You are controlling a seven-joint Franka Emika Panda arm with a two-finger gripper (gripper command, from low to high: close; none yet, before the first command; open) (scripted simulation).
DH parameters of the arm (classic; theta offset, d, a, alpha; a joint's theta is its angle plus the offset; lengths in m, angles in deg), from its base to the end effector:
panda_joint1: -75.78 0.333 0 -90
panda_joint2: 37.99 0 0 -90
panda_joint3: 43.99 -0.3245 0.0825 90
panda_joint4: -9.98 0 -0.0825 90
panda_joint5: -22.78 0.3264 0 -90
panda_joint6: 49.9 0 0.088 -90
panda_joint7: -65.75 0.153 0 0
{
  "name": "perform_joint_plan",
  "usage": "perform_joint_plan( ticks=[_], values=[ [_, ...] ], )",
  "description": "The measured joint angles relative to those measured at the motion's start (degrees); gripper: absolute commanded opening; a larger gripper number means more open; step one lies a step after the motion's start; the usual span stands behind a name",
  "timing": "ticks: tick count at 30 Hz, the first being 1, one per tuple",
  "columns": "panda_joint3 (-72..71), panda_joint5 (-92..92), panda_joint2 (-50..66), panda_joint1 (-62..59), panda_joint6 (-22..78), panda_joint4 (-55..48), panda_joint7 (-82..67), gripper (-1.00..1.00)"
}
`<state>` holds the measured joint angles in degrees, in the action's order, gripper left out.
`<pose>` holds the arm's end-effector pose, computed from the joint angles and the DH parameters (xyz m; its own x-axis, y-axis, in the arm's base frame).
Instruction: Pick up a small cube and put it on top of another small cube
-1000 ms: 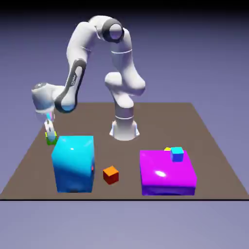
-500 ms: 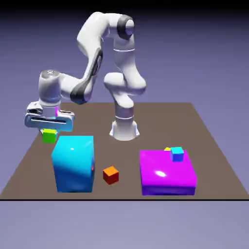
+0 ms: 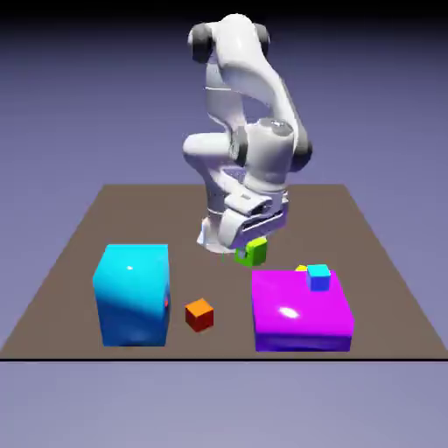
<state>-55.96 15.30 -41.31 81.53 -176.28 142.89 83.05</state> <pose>0.4289 0.1275 0.3596 0.9960 0.0854 -0.0259 0.0880 -0.9882 0.1255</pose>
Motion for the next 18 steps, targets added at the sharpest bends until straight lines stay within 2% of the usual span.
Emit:
perform_joint_plan(
  ticks=[5, 7, 11, 12, 14, 18],
  values=[
    [-3.82, 5.24, -0.18, 10.36, 2.02, 1.56, 8.6, -1.0],
    [-4.31, 5.91, -0.22, 10.53, 2.28, 1.76, 9.71, -1.0],
    [-3.85, 3.15, 6.04, 10.86, -7.68, 5.78, 11.76, -1.0],
    [-3.82, 2.96, 6.46, 10.76, -8.34, 6.04, 11.9, 1.0],
    [-3.78, 2.79, 6.46, 10.88, -8.36, 6.04, 12.02, 1.0],
    [-4.29, 5.53, 0.2, 10.81, 1.6, 2.03, 9.95, 1.0]
  ],
)
